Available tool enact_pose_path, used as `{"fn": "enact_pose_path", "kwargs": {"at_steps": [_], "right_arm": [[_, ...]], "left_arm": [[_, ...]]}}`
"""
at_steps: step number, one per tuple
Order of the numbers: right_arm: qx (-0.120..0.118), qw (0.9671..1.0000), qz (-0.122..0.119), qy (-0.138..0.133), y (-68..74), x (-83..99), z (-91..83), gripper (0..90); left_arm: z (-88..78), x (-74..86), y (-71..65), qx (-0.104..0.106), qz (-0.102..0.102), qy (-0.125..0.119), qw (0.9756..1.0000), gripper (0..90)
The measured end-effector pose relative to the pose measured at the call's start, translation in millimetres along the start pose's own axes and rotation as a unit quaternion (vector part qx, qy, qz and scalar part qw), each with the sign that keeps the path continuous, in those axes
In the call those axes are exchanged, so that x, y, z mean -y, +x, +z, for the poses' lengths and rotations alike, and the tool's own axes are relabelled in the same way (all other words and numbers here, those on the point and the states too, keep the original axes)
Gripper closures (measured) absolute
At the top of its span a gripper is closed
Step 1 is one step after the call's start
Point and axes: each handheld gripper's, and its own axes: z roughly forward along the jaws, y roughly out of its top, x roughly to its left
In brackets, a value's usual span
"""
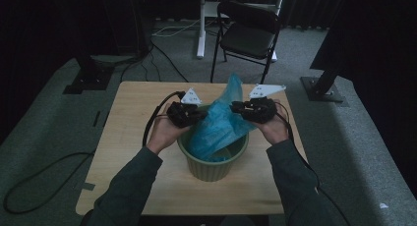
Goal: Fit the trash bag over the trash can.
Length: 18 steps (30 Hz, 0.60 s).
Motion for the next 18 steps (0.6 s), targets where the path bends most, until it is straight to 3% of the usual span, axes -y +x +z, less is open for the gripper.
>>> {"fn": "enact_pose_path", "kwargs": {"at_steps": [6,11,14,18], "right_arm": [[-0.001,0.9999,0.007,0.014,0.1,-4.0,13.9,72.3],[-0.039,0.999,0.023,0.007,-0.7,-5.3,19.1,65.3],[-0.047,0.9984,0.027,0.013,0.4,-5.1,21.9,64.8],[-0.053,0.9982,0.02,0.018,1.3,-3.7,23.1,83.2]], "left_arm": [[-2.0,1.3,-6.0,-0.003,0.009,-0.003,1.0,89.7],[-1.5,-0.1,-9.5,-0.006,0.015,-0.006,0.9999,89.7],[-0.7,-0.4,-11.7,-0.006,0.018,-0.007,0.9998,89.7],[-2.4,2.0,-13.4,-0.003,0.016,-0.013,0.9998,89.7]]}}
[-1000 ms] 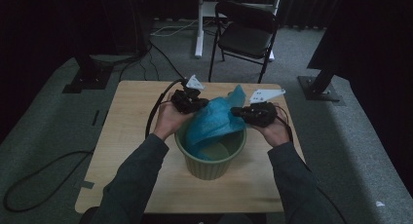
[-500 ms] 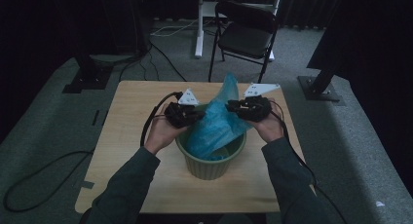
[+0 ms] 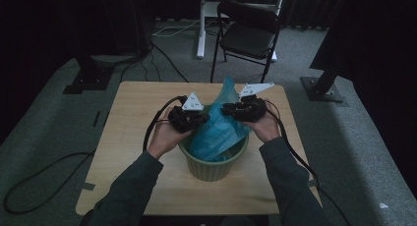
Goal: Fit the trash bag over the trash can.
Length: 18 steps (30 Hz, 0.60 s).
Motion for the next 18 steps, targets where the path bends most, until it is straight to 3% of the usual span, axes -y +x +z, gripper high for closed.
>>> {"fn": "enact_pose_path", "kwargs": {"at_steps": [4,18], "right_arm": [[0.002,1.0,-0.006,0.002,1.1,1.5,-3.0,89.9],[0.033,0.9995,0.0,0.002,-4.6,9.6,-21.7,90.0]], "left_arm": [[-2.3,4.5,0.7,-0.003,-0.001,0.0,1.0,89.7],[-12.1,15.8,4.1,-0.015,-0.008,-0.006,0.9998,89.7]]}}
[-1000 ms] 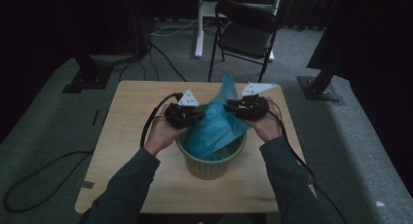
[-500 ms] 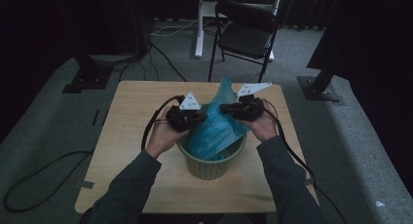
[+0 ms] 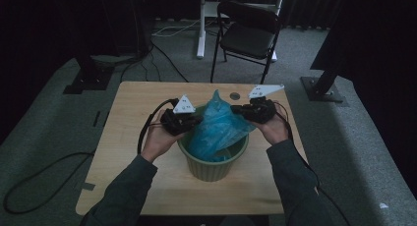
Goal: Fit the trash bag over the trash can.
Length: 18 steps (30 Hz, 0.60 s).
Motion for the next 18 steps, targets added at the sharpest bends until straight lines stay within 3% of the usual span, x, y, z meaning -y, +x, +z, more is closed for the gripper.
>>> {"fn": "enact_pose_path", "kwargs": {"at_steps": [18], "right_arm": [[0.034,0.9993,0.012,0.004,-11.1,11.1,-21.6,90.0]], "left_arm": [[-30.1,24.9,4.7,-0.025,-0.018,-0.024,0.9992,89.7]]}}
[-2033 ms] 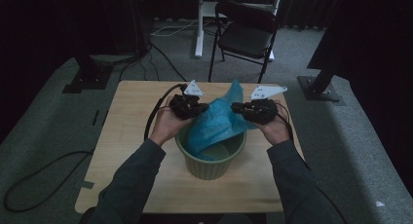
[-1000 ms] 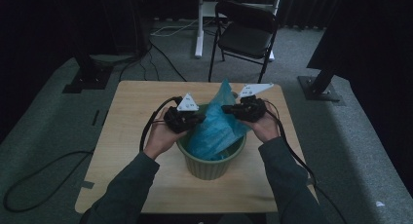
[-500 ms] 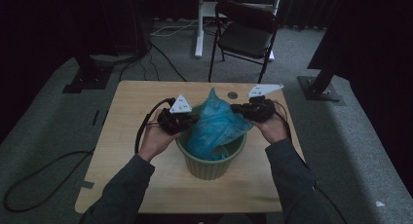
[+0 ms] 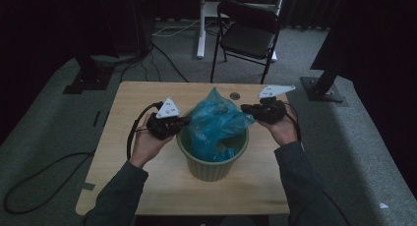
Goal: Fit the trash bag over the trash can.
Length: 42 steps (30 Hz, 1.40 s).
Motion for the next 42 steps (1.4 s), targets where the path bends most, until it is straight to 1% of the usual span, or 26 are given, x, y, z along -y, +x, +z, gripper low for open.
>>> {"fn": "enact_pose_path", "kwargs": {"at_steps": [2,3,8,14,18,28,30,32,34,36,39,40,42], "right_arm": [[0.001,1.0,0.002,0.001,-0.1,0.4,-1.4,90.0],[0.006,1.0,0.001,0.001,-0.9,1.1,-4.7,90.0],[0.014,0.9999,0.004,0.004,-3.2,4.1,-11.8,90.0],[0.019,0.9997,0.013,0.005,-7.8,11.1,-15.3,90.0],[0.023,0.9996,0.017,0.006,-9.7,14.2,-17.9,90.0],[0.034,0.999,0.027,0.004,-14.8,22.7,-28.3,90.0],[0.034,0.999,0.029,0.005,-15.6,24.4,-29.0,90.0],[0.033,0.999,0.028,0.007,-15.9,25.2,-28.3,90.0],[0.03,0.9991,0.022,0.018,-14.0,27.7,-22.8,90.0],[0.029,0.9992,0.021,0.019,-13.2,28.2,-21.5,90.0],[0.025,0.9994,0.019,0.012,-11.9,28.4,-19.4,90.0],[0.024,0.9995,0.017,0.01,-10.9,27.3,-19.3,90.0],[0.023,0.9996,0.014,0.007,-10.2,25.6,-19.7,90.0]], "left_arm": [[0.0,0.0,0.0,0.0,0.0,0.0,1.0,89.7],[-5.8,4.2,1.9,-0.004,-0.003,-0.004,1.0,89.7],[-13.9,12.6,5.7,-0.013,-0.013,-0.007,0.9998,89.7],[-24.4,21.8,11.2,-0.02,-0.027,-0.017,0.9993,89.7],[-29.3,26.7,15.3,-0.028,-0.031,-0.015,0.999,89.7],[-34.4,40.0,20.6,-0.038,-0.046,-0.009,0.9982,89.7],[-33.6,41.2,20.7,-0.035,-0.048,-0.008,0.9982,89.7],[-32.7,41.3,20.5,-0.035,-0.047,-0.007,0.9982,89.7],[-30.8,41.0,19.8,-0.033,-0.049,-0.008,0.9982,89.6],[-30.6,40.7,20.1,-0.033,-0.053,-0.013,0.998,88.8],[-32.5,39.7,22.2,-0.035,-0.063,-0.022,0.9972,82.0],[-34.9,38.7,23.9,-0.037,-0.067,-0.029,0.9967,78.7],[-36.3,37.9,24.8,-0.036,-0.067,-0.032,0.9966,75.1]]}}
